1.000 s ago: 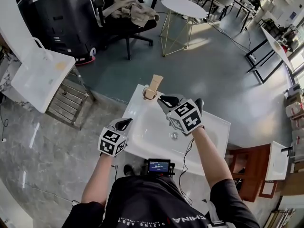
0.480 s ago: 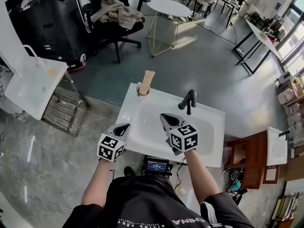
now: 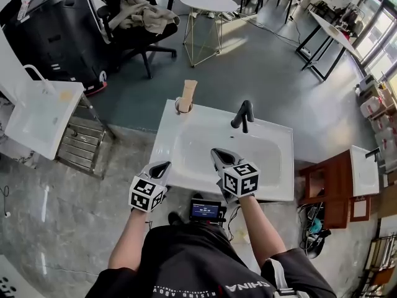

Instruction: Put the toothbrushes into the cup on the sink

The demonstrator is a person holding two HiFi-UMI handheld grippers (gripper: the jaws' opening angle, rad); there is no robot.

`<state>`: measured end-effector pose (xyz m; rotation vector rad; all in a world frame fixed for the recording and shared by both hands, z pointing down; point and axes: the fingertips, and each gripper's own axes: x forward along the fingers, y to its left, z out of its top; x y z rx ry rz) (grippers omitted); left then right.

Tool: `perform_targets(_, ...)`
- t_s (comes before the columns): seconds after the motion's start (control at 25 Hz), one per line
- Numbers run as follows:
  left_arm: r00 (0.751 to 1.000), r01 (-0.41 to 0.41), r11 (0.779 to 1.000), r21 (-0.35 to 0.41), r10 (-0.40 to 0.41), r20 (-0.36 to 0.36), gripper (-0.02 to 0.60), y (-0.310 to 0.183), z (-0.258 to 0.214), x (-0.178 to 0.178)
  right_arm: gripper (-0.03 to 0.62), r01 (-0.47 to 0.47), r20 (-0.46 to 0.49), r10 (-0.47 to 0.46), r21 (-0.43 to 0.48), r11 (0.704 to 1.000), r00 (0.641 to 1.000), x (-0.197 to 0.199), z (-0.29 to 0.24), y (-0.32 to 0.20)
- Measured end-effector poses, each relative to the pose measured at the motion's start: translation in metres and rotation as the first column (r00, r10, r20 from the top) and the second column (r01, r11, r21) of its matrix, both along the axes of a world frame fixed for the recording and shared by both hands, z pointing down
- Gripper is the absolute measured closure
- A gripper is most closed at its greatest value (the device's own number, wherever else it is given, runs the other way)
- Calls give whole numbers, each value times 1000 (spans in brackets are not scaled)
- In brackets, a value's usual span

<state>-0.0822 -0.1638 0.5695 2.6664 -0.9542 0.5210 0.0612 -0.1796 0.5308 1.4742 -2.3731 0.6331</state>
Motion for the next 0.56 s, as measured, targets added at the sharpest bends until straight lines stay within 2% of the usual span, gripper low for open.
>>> perform_targets(0.24,1000,-12,1000,13,12,14,584,6,-1,0,586,-11,-72,12,16,1000,997,-3,2,8)
perform_targets(0.56,1000,-13,999,31,13,19,584,11,-5,2,586,-6,-119,7,5,1000,993,-6,4,17)
